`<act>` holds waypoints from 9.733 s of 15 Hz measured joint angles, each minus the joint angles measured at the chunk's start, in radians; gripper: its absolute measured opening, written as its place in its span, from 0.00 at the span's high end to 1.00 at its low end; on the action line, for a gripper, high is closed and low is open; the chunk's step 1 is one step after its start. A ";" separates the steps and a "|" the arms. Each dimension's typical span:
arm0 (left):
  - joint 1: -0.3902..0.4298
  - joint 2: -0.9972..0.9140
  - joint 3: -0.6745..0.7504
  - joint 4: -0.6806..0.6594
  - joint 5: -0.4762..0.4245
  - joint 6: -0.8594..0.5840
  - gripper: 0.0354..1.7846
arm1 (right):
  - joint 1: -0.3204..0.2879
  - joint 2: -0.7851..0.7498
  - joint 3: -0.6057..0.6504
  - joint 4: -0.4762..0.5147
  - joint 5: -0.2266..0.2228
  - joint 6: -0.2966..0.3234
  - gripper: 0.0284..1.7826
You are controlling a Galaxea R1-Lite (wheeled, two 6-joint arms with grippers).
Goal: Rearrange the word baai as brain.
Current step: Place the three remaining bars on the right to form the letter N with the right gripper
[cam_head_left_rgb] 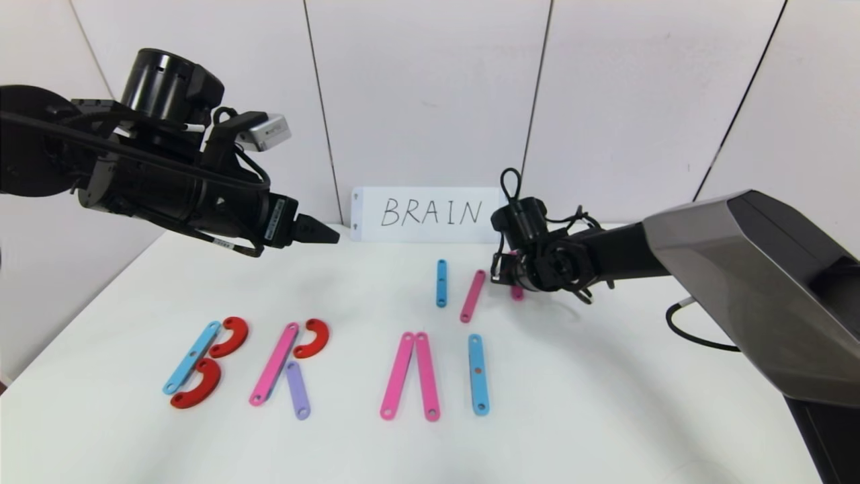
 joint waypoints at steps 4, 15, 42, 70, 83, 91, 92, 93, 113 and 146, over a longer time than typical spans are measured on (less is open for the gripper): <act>0.000 -0.002 0.000 0.000 0.000 0.000 0.03 | 0.000 -0.002 0.000 0.005 0.001 0.001 0.85; -0.003 0.003 -0.001 -0.001 0.000 0.000 0.03 | 0.089 -0.258 0.315 -0.008 0.009 0.018 0.85; -0.002 0.024 -0.006 -0.003 0.000 0.000 0.03 | 0.226 -0.371 0.666 -0.130 0.008 0.140 0.21; 0.000 -0.022 -0.001 -0.001 0.000 -0.005 0.03 | 0.149 0.044 -0.093 -0.120 0.184 -0.267 0.02; -0.021 -0.022 0.011 0.001 0.000 -0.003 0.03 | 0.154 0.120 -0.140 -0.123 0.171 -0.289 0.50; -0.023 -0.023 0.015 -0.001 0.000 -0.002 0.03 | 0.155 0.116 -0.125 -0.121 0.171 -0.277 0.86; -0.023 -0.023 0.014 -0.002 0.000 -0.003 0.03 | 0.155 0.111 -0.117 -0.121 0.171 -0.276 0.86; -0.023 -0.024 0.013 -0.002 0.000 -0.003 0.03 | 0.155 0.102 -0.104 -0.121 0.172 -0.277 0.86; -0.021 -0.030 0.013 -0.001 0.000 -0.003 0.03 | 0.086 -0.469 0.563 -0.275 0.297 -0.289 0.86; -0.037 -0.025 0.027 -0.001 0.000 0.000 0.03 | -0.063 -0.435 0.935 -0.528 0.473 -0.359 0.84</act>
